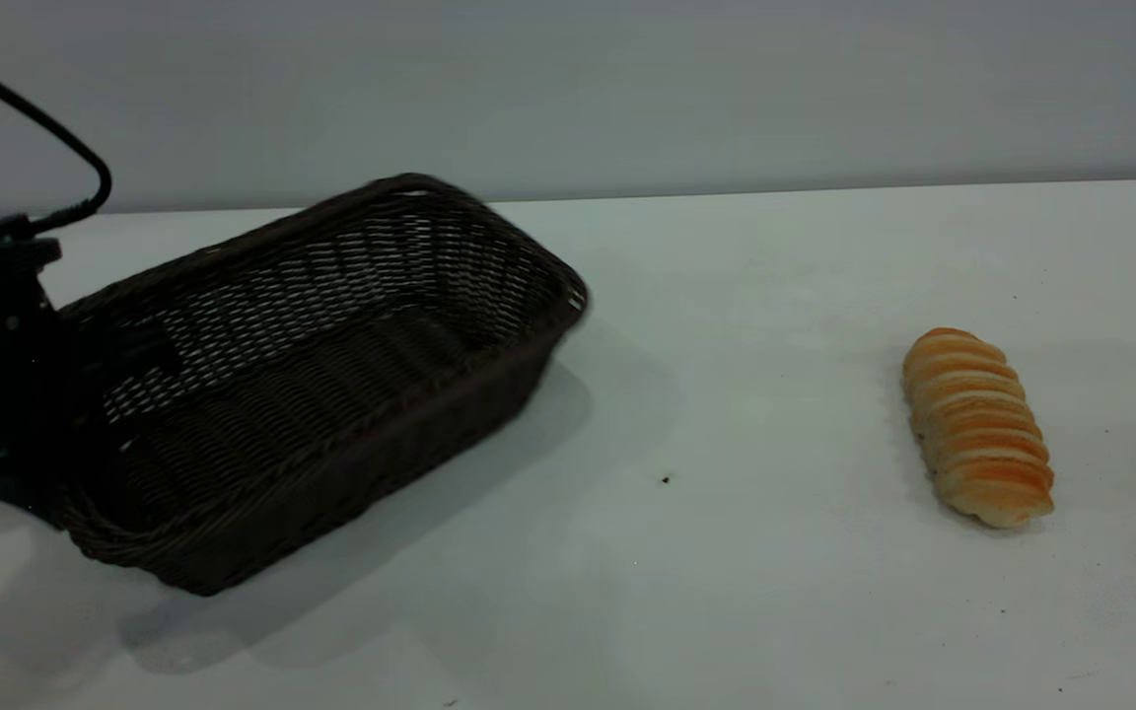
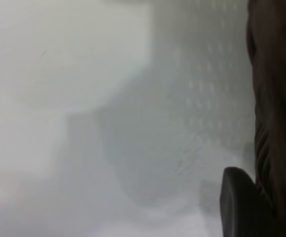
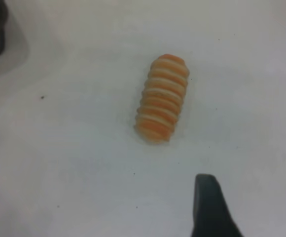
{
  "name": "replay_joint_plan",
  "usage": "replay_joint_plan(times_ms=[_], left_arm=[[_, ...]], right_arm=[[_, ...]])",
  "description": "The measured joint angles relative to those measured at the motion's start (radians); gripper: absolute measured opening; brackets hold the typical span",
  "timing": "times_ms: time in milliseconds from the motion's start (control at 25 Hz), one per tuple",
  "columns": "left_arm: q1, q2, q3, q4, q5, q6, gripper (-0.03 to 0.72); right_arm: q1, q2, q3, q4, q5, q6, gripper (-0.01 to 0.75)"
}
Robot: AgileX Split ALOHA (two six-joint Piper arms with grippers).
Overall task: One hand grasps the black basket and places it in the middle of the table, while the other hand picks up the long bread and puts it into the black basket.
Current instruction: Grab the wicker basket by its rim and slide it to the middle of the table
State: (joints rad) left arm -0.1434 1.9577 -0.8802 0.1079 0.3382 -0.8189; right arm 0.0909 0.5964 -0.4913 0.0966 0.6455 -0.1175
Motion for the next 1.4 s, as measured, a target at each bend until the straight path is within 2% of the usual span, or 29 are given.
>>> replay_joint_plan(times_ms=[200,320,600,720,960,1280,1320,1400], left_arm=[[0.0,-0.034,-0.002,-0.018,-0.008,0.045,0.172],[-0.011,-0.078,-0.007,-0.082,-0.014,0.148,0.155],[-0.082,-0.073,-0.09,-0.406,0.074,0.624,0.144],[-0.087,-0.046,-0.128,-0.492,0.105,0.743,0.143],[-0.087,0.049,-0.213,-0.523,0.167,0.8,0.143],[-0.087,0.082,-0.236,-0.522,0.158,0.811,0.15],[-0.087,0.083,-0.236,-0.522,0.156,0.819,0.174],[-0.087,0.083,-0.236,-0.522,0.155,0.819,0.277]], right_arm=[[0.0,0.0,0.0,0.003,0.0,-0.001,0.408],[0.0,0.0,0.0,0.019,0.0,-0.001,0.408],[0.0,0.0,0.0,0.041,0.0,-0.001,0.408],[0.0,0.0,0.0,0.042,0.0,-0.001,0.408],[0.0,0.0,0.0,0.045,-0.001,-0.001,0.408],[0.0,0.075,0.0,0.093,-0.028,-0.004,0.408],[0.0,0.095,0.0,0.109,-0.04,-0.008,0.408],[0.0,0.134,0.0,0.136,-0.066,-0.027,0.408]])
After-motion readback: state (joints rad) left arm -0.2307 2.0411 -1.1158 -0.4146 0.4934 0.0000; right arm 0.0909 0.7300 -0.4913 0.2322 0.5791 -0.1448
